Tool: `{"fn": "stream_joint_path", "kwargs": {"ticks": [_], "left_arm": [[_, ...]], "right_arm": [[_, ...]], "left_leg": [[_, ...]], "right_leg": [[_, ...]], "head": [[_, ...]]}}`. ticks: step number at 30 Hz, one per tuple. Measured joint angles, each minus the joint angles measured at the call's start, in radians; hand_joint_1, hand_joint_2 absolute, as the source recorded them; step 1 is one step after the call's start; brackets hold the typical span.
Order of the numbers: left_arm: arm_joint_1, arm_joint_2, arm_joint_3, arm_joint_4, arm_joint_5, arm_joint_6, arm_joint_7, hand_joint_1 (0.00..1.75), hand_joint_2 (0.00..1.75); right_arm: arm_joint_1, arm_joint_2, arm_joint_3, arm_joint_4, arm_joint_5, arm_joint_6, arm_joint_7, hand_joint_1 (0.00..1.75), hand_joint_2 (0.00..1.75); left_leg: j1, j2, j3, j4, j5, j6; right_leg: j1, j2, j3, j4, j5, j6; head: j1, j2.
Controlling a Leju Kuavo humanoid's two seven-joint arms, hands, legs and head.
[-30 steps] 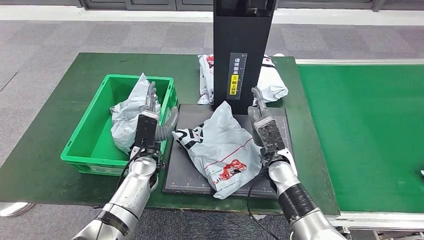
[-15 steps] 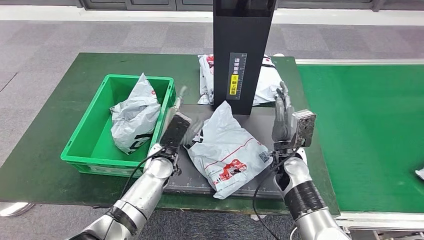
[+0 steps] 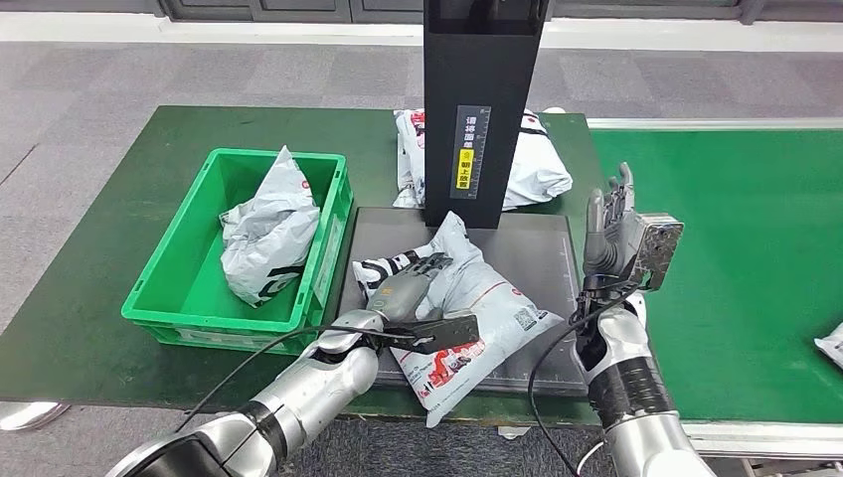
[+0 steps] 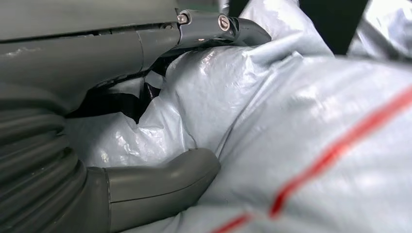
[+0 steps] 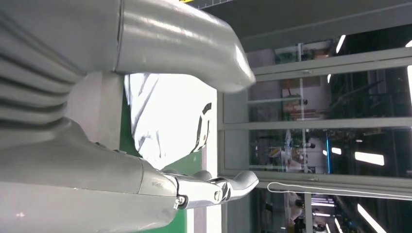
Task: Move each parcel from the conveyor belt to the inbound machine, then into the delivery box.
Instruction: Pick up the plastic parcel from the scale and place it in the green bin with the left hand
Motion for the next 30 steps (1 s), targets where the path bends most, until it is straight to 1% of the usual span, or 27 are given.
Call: {"fn": "stream_joint_path", "kwargs": {"ticks": [2, 3, 6, 7, 8, 11, 13, 15, 17, 19, 23, 25, 28, 30], "left_arm": [[-0.013, 0.003, -0.031, 0.016, -0.036, -0.030, 0.018, 1.12, 1.75], [-0.019, 0.006, -0.042, 0.023, -0.052, -0.046, 0.022, 1.24, 1.75], [-0.040, 0.016, -0.072, 0.038, -0.085, -0.095, 0.017, 1.71, 1.75], [-0.045, 0.019, -0.081, 0.041, -0.090, -0.106, 0.013, 1.75, 1.75], [-0.049, 0.022, -0.088, 0.044, -0.095, -0.115, 0.008, 1.75, 1.75], [-0.054, 0.029, -0.095, 0.048, -0.080, -0.094, -0.016, 1.75, 1.75], [-0.052, 0.032, -0.090, 0.048, -0.050, -0.035, -0.047, 1.75, 1.75], [-0.042, 0.036, -0.065, 0.041, -0.003, 0.068, -0.100, 1.75, 1.75], [-0.024, 0.042, -0.021, 0.019, 0.049, 0.192, -0.164, 1.75, 1.75], [-0.011, 0.049, 0.030, -0.013, 0.079, 0.277, -0.206, 1.75, 1.75], [0.002, 0.064, 0.105, -0.074, 0.103, 0.368, -0.243, 1.75, 1.75], [0.007, 0.073, 0.149, -0.126, 0.117, 0.432, -0.260, 1.75, 1.75], [-0.005, 0.102, 0.233, -0.226, 0.118, 0.519, -0.260, 1.75, 1.75], [-0.017, 0.128, 0.297, -0.295, 0.094, 0.551, -0.254, 1.75, 1.75]], "right_arm": [[0.002, 0.000, -0.007, 0.000, 0.008, 0.001, 0.001, 0.00, 0.00], [0.003, 0.000, -0.009, 0.000, 0.011, 0.002, 0.001, 0.00, 0.00], [0.004, 0.000, -0.016, 0.001, 0.017, 0.011, 0.002, 0.00, 0.00], [0.004, 0.000, -0.017, 0.002, 0.018, 0.014, 0.002, 0.00, 0.00], [0.004, 0.000, -0.018, 0.003, 0.020, 0.018, 0.002, 0.00, 0.00], [0.004, 0.000, -0.018, 0.007, 0.022, 0.023, 0.000, 0.00, 0.00], [0.005, 0.000, -0.018, 0.008, 0.027, 0.027, -0.001, 0.00, 0.00], [0.009, 0.002, -0.018, 0.009, 0.031, 0.023, 0.001, 0.00, 0.00], [0.022, 0.005, -0.018, 0.009, 0.032, 0.015, 0.003, 0.00, 0.00], [0.038, 0.008, -0.018, 0.009, 0.032, 0.010, 0.004, 0.00, 0.00], [0.050, 0.013, -0.018, 0.009, 0.028, -0.002, 0.003, 0.00, 0.00], [0.051, 0.014, -0.018, 0.009, 0.019, -0.011, 0.002, 0.00, 0.00], [0.053, 0.014, -0.018, 0.009, -0.001, -0.023, -0.002, 0.00, 0.00], [0.055, 0.014, -0.018, 0.009, -0.013, -0.024, -0.008, 0.00, 0.00]], "left_leg": [[0.000, 0.000, 0.004, 0.000, -0.001, 0.001], [0.000, 0.000, 0.006, 0.000, -0.002, 0.001], [0.000, -0.001, 0.012, -0.001, -0.003, 0.002], [0.000, -0.001, 0.014, -0.001, -0.004, 0.003], [0.000, -0.001, 0.015, -0.001, -0.004, 0.003], [0.000, 0.000, 0.018, -0.001, -0.006, 0.003], [0.000, 0.000, 0.020, -0.001, -0.006, 0.002], [0.000, 0.001, 0.021, -0.001, -0.005, 0.002], [0.000, 0.001, 0.019, -0.001, -0.003, 0.001], [0.000, 0.000, 0.015, -0.001, -0.002, 0.001], [0.000, 0.001, 0.009, -0.001, -0.001, 0.000], [0.000, 0.001, 0.006, 0.000, -0.001, 0.000], [0.000, 0.001, 0.003, 0.000, 0.000, 0.000], [0.000, 0.002, 0.003, 0.000, 0.000, 0.000]], "right_leg": [[0.000, 0.000, 0.004, 0.000, -0.001, 0.000], [0.000, -0.001, 0.006, 0.000, -0.002, 0.000], [0.000, -0.002, 0.013, -0.001, -0.003, 0.001], [0.000, -0.003, 0.016, -0.001, -0.004, 0.001], [0.000, -0.003, 0.018, -0.001, -0.005, 0.001], [0.000, -0.003, 0.023, -0.001, -0.006, 0.001], [0.000, -0.002, 0.023, -0.001, -0.006, 0.001], [0.000, -0.002, 0.022, -0.001, -0.005, 0.000], [0.000, -0.002, 0.019, -0.001, -0.004, 0.000], [0.001, -0.002, 0.015, 0.000, -0.003, -0.001], [0.001, -0.001, 0.008, 0.000, -0.002, -0.001], [0.001, -0.001, 0.005, 0.000, -0.001, -0.001], [0.001, 0.000, 0.002, 0.001, -0.001, -0.001], [0.001, 0.001, 0.002, 0.001, -0.001, -0.001]], "head": [[0.000, 0.000], [0.000, 0.000], [0.000, 0.000], [0.000, 0.000], [0.000, 0.000], [0.000, 0.000], [0.000, 0.000], [0.000, 0.000], [0.000, 0.000], [0.000, 0.000], [0.000, 0.000], [0.000, 0.000], [0.000, 0.000], [0.000, 0.000]]}}
